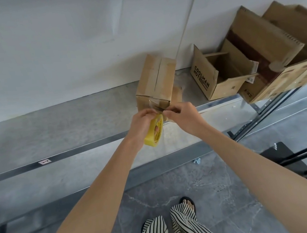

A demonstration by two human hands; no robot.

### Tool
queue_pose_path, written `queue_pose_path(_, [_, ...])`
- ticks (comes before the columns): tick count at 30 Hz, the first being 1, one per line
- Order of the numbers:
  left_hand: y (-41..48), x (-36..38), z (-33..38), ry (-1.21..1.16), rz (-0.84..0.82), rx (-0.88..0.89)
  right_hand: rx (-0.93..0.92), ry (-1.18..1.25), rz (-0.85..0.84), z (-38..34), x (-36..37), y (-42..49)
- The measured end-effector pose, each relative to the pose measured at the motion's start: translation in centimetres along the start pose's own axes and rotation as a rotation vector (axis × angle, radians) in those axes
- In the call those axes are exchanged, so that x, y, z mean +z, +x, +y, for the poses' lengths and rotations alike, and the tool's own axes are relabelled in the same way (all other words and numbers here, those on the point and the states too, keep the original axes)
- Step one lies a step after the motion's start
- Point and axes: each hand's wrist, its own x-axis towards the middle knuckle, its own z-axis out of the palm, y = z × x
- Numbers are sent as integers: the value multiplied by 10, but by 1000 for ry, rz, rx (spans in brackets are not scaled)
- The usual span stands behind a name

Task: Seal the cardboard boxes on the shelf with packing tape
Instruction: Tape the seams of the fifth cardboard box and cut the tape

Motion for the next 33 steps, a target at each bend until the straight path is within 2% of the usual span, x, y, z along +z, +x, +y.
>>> queue_pose_path(9, [6, -4, -1, 37, -2, -24, -19, -10, -70, -4, -4, 4])
queue_pose_path(19, [13, -5, 0, 54, -29, -29, -121, -366, -157, -8, -34, 5])
queue_pose_path(21, [15, -5, 0, 63, -39, -29, -130, -314, -191, -14, -44, 4])
queue_pose_path(24, [19, -5, -2, 75, -50, -27, -98, 38, -228, -32, -53, 8])
queue_pose_path(25, [20, -5, -3, 75, -50, -28, -129, 79, -200, -38, -53, 13])
queue_pose_path(28, [22, -6, -5, 81, -55, -27, -269, -210, -83, -50, -36, 35])
queue_pose_path(31, [23, -7, -7, 74, -53, -23, -332, -560, -85, -43, -15, 54])
queue_pose_path(33, [24, -8, -6, 90, -38, -15, -347, -629, -73, -32, -9, 61])
